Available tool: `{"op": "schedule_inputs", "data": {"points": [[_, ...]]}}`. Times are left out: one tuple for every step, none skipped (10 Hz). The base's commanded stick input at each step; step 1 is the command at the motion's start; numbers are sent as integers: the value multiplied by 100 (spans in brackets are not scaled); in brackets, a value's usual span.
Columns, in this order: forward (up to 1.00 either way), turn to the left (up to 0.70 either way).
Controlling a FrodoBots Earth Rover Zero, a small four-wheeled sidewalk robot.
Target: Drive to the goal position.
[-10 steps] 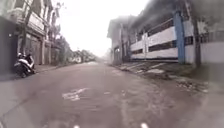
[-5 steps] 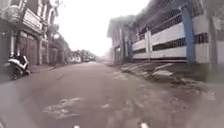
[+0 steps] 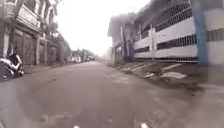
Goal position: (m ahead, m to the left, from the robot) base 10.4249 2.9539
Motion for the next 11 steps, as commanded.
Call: {"op": "schedule_inputs", "data": {"points": [[100,1],[100,1],[100,1],[100,1],[100,1],[100,1],[100,1],[100,1],[100,1],[100,1],[100,1]]}}
